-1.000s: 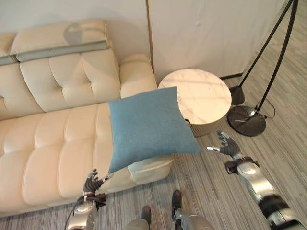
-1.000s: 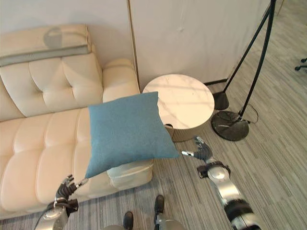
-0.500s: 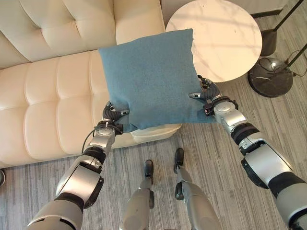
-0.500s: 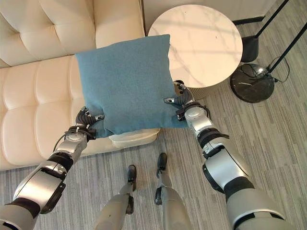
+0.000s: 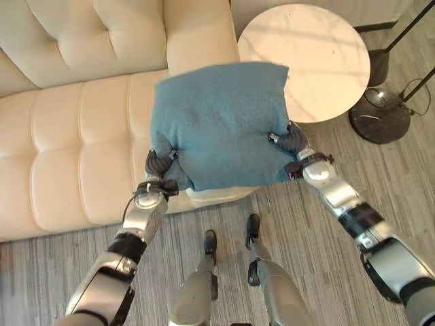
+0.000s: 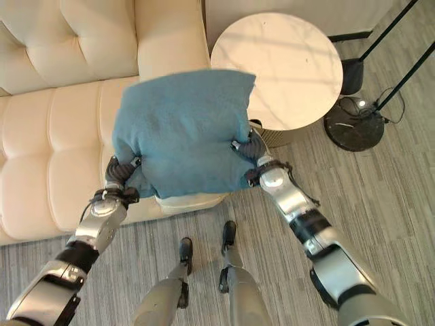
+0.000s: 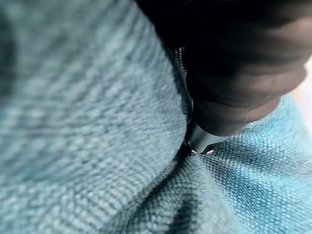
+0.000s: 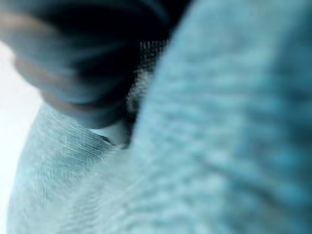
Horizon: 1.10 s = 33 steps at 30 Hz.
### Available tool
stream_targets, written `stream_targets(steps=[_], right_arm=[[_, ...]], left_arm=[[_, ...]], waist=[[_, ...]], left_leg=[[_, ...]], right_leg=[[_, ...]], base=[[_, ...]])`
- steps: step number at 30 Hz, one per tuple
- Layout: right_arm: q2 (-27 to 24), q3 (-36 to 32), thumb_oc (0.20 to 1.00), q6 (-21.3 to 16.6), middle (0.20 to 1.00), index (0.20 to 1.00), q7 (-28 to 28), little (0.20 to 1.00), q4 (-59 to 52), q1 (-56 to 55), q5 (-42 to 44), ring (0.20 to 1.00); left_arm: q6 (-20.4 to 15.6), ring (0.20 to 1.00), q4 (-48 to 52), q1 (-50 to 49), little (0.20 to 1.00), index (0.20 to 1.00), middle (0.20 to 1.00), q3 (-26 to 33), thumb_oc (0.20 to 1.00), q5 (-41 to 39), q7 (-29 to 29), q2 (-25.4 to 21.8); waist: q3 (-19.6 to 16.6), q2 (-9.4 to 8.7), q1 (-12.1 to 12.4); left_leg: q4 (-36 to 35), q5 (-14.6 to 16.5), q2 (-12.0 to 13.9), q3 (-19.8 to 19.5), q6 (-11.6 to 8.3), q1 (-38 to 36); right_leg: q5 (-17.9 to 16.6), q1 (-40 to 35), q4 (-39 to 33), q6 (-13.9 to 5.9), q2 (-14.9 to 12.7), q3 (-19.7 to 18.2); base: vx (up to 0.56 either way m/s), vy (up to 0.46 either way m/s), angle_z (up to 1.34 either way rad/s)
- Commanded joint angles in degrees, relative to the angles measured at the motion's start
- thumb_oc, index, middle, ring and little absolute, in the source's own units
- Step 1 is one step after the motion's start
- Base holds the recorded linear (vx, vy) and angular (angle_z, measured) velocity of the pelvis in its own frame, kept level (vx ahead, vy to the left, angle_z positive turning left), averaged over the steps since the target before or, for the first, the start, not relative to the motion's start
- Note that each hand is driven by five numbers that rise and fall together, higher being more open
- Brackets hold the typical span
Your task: Pick up all the scattered cushions and arrange them neatly on the sofa.
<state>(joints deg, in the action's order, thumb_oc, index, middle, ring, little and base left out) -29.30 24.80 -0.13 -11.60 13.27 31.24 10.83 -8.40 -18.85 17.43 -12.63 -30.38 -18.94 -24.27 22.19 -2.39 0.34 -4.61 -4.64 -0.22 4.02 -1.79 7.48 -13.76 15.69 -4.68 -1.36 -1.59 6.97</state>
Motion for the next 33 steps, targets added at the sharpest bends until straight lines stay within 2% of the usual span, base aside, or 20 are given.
stream_targets(steps=[1,4,7,8,9,11,13,14,15,18,19,21,22,24,25,27,28,29,31,33], right_arm=[[4.52,1.24,0.200,-9.48,0.200,0.200,4.91,0.200,-9.15,-3.63,-4.98,0.200],[4.18,-5.87,0.200,-11.36,0.200,0.200,9.11,0.200,-21.45,-17.68,-2.58,0.200],[5.09,-9.45,0.200,-12.51,0.200,0.200,10.95,0.200,-27.83,-25.09,-1.11,0.200],[5.08,-9.48,0.200,-12.41,0.200,0.200,10.99,0.200,-28.03,-25.32,-1.10,0.200],[6.04,-10.66,0.200,-13.01,0.200,0.200,11.44,0.200,-30.02,-26.81,-0.92,0.200],[7.27,-10.94,0.200,-13.50,0.200,0.200,11.24,0.200,-31.06,-27.12,-0.46,0.200],[7.82,-12.14,0.200,-14.21,0.200,0.200,11.20,0.200,-31.90,-28.42,0.01,0.200],[7.83,-12.14,0.200,-14.21,0.200,0.200,11.21,0.200,-31.90,-28.42,0.01,0.200],[8.03,-12.33,0.200,-14.76,0.200,0.200,11.12,0.200,-32.00,-29.19,0.24,0.200],[7.89,-13.01,0.200,-14.39,0.200,0.200,10.61,0.200,-31.21,-29.27,-0.52,0.200],[7.96,-13.26,0.200,-13.92,0.200,0.200,10.26,0.200,-31.16,-28.70,-0.53,0.200],[7.60,-13.51,0.200,-13.88,0.200,0.200,9.61,0.200,-30.71,-27.23,0.67,0.200],[7.54,-13.36,0.200,-14.37,0.200,0.200,9.44,0.200,-31.10,-25.78,2.30,0.200],[7.07,-13.02,0.200,-14.02,0.200,0.200,8.94,0.200,-30.56,-24.82,2.35,0.200],[6.40,-12.61,0.200,-13.97,0.200,0.200,8.59,0.200,-30.05,-23.83,1.93,0.200],[5.28,-12.69,0.200,-13.71,0.200,0.200,7.91,0.200,-29.93,-22.85,1.12,0.200],[4.98,-12.88,0.200,-13.89,0.200,0.200,8.20,0.200,-30.52,-23.25,1.31,0.200],[4.88,-12.87,0.200,-13.82,0.200,0.200,8.43,0.200,-30.80,-23.55,1.36,0.200],[4.11,-12.98,0.200,-13.83,0.200,0.200,8.87,0.200,-31.13,-24.47,0.80,0.200],[3.82,-13.08,0.200,-13.55,0.200,0.200,9.03,0.200,-30.99,-24.87,0.52,0.200]], left_arm=[[-5.43,0.200,7.22,0.71,0.200,0.200,0.200,-1.13,0.200,5.22,4.43,4.19],[-4.08,0.200,17.21,-11.30,0.200,0.200,0.200,3.44,0.200,7.88,7.26,3.46],[-3.64,0.200,23.56,-18.17,0.200,0.200,0.200,6.64,0.200,9.67,8.52,3.29],[-3.58,0.200,23.70,-18.37,0.200,0.200,0.200,6.63,0.200,9.68,8.53,3.28],[-3.87,0.200,26.22,-19.72,0.200,0.200,0.200,7.78,0.200,10.30,8.40,3.10],[-4.08,0.200,26.48,-19.20,0.200,0.200,0.200,7.87,0.200,10.96,8.16,1.99],[-4.34,0.200,27.23,-19.14,0.200,0.200,0.200,8.02,0.200,12.06,8.56,0.77],[-4.34,0.200,27.23,-19.14,0.200,0.200,0.200,8.02,0.200,12.06,8.56,0.77],[-4.48,0.200,27.06,-19.37,0.200,0.200,0.200,7.93,0.200,11.56,8.68,0.74],[-4.07,0.200,26.59,-19.73,0.200,0.200,0.200,7.83,0.200,10.80,8.88,0.79],[-3.79,0.200,26.61,-20.16,0.200,0.200,0.200,7.49,0.200,10.08,8.71,0.81],[-3.82,0.200,26.59,-19.82,0.200,0.200,0.200,8.05,0.200,10.11,8.43,0.34],[-4.03,0.200,27.17,-19.89,0.200,0.200,0.200,8.14,0.200,9.91,8.24,0.47],[-4.16,0.200,26.95,-19.46,0.200,0.200,0.200,7.84,0.200,9.25,7.94,1.06],[-4.37,0.200,26.59,-19.00,0.200,0.200,0.200,7.40,0.200,8.63,7.96,1.79],[-4.54,0.200,27.10,-18.51,0.200,0.200,0.200,6.50,0.200,7.78,8.90,2.46],[-4.64,0.200,27.65,-18.44,0.200,0.200,0.200,6.35,0.200,7.93,9.47,2.35],[-4.61,0.200,27.76,-18.53,0.200,0.200,0.200,6.08,0.200,7.73,9.89,2.46],[-4.84,0.200,28.06,-18.28,0.200,0.200,0.200,5.46,0.200,7.15,10.43,3.02],[-4.80,0.200,27.74,-17.94,0.200,0.200,0.200,4.39,0.200,6.47,10.75,3.46]], waist=[[-6.25,0.09,-1.01],[-9.50,-0.18,-1.86],[-11.49,-0.94,-2.49],[-11.59,-0.94,-2.41],[-10.99,-1.87,-2.85],[-9.60,-2.77,-2.69],[-8.76,-2.95,-1.82],[-8.82,-2.96,-1.81],[-9.22,-2.57,-1.04],[-10.78,-1.95,0.09],[-11.56,-1.88,1.53],[-11.88,-1.26,3.02],[-10.61,0.19,3.87],[-9.95,1.25,3.76],[-9.11,1.74,3.59],[-8.52,2.01,2.46],[-8.67,1.50,1.48],[-8.94,1.26,1.01],[-9.22,0.49,-0.79],[-9.60,0.53,-2.15]], left_leg=[[-0.04,4.01,-1.63,2.52,-0.83,-1.80],[0.43,6.02,-1.61,3.07,0.09,-5.91],[0.49,6.87,-1.41,3.68,0.67,-7.57],[0.45,6.88,-1.40,3.76,0.67,-7.64],[0.67,6.78,-1.41,4.33,1.13,-7.35],[2.61,6.21,-0.67,4.85,1.65,-5.35],[4.66,5.02,0.47,4.73,1.84,-2.73],[4.67,5.01,0.47,4.74,1.84,-2.66],[4.94,3.35,1.31,4.02,1.80,-1.10],[3.95,0.96,1.67,2.49,1.31,0.59],[3.30,-1.65,1.27,1.27,0.41,2.99],[2.76,-3.81,0.91,0.71,-1.05,6.47],[2.83,-6.24,1.33,0.07,-2.83,9.57],[2.71,-7.08,1.50,-0.34,-3.77,10.90],[2.89,-6.77,1.13,-0.13,-4.03,11.35],[5.65,-4.31,0.68,1.28,-3.06,11.12],[8.19,-1.06,0.85,3.39,-2.08,9.62],[9.46,0.21,1.12,4.44,-1.82,8.85],[13.15,5.20,2.46,8.24,-1.76,5.17],[13.91,7.32,4.35,11.07,-1.92,1.64]], right_leg=[[11.56,-4.63,3.87,-5.67,-0.65,-1.09],[12.05,-8.54,3.37,-5.80,-0.60,-1.95],[11.31,-9.13,2.92,-6.32,-0.02,-3.35],[11.29,-9.15,2.91,-6.32,0.00,-3.43],[8.89,-7.55,4.54,-7.82,0.16,-4.73],[8.64,-5.01,7.93,-8.79,0.67,-5.98],[12.92,-5.06,14.23,-7.72,1.28,-6.41],[12.91,-4.98,14.24,-7.72,1.28,-6.42],[16.34,-7.40,20.77,-6.23,1.39,-6.80],[17.93,-10.62,25.50,-5.80,1.78,-8.46],[20.21,-14.89,21.27,-4.38,1.68,-9.08],[24.08,-18.10,13.03,-3.01,2.21,-8.83],[24.61,-16.95,9.78,-1.85,3.23,-8.53],[24.29,-15.59,9.79,-1.46,3.65,-7.93],[23.42,-14.72,9.44,-1.38,3.51,-7.13],[21.55,-13.00,8.59,-1.97,2.13,-4.38],[20.30,-11.97,8.25,-2.41,0.70,-2.76],[19.42,-11.34,7.77,-2.50,0.15,-1.89],[18.05,-11.09,6.47,-2.93,-1.80,1.52],[17.80,-11.46,5.78,-2.92,-2.78,4.73]], base=[[0.11,0.070,-0.15],[0.10,0.091,-0.13],[0.01,0.060,-0.09],[-0.18,0.045,-0.27],[-0.16,0.014,-0.28],[-0.41,-0.038,-0.46],[-0.38,-0.053,-0.48],[-0.33,-0.074,-0.18],[-0.30,-0.090,0.01],[-0.25,-0.121,0.32],[-0.32,-0.202,0.48],[-0.39,-0.173,0.46],[-0.38,-0.136,0.17],[-0.35,-0.044,0.18],[-0.42,0.024,0.32],[-0.37,0.022,0.61],[-0.27,-0.006,0.92],[-0.22,-0.016,0.87],[-0.18,-0.025,0.82],[-0.11,0.007,1.21]])
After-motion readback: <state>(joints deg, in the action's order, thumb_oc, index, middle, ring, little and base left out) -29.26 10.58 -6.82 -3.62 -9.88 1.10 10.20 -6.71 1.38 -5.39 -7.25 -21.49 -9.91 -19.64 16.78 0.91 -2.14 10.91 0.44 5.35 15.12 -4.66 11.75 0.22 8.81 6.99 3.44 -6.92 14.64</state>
